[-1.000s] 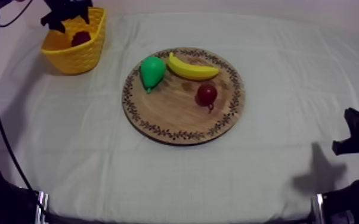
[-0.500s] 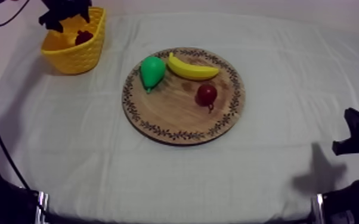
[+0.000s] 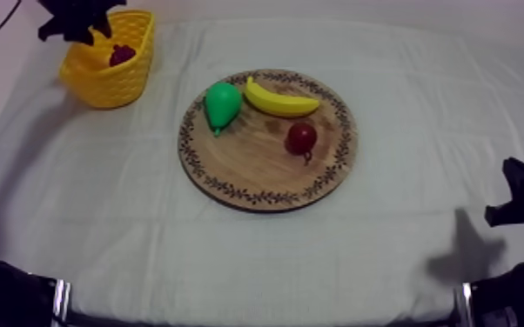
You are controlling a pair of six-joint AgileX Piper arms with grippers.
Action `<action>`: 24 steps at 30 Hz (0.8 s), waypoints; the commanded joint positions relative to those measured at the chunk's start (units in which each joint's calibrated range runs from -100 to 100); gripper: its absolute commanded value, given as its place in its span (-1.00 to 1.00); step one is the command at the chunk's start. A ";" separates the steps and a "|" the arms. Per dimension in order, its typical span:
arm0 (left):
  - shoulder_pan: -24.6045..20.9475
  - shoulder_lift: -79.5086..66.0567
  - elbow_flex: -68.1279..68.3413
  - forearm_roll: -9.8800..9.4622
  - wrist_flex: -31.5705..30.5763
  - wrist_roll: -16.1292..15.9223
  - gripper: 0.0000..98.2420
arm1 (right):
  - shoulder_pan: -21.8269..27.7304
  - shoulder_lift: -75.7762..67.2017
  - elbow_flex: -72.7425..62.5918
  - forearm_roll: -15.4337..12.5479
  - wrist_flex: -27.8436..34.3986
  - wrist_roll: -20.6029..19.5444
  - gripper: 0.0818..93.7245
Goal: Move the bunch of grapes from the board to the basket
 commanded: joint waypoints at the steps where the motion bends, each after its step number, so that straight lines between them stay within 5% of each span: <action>1: 0.66 -6.22 6.34 -0.16 0.01 0.62 -0.55 | 0.03 0.02 -0.01 0.00 -0.01 -0.04 -0.99; 10: 2.86 -23.60 25.32 -0.24 -3.11 2.82 -0.94 | 0.03 0.02 -0.01 0.00 -0.01 -0.04 -0.99; 24: -1.30 -49.57 50.89 -0.08 -10.47 1.38 -1.00 | 0.03 0.02 -0.01 0.00 -0.01 -0.04 -0.99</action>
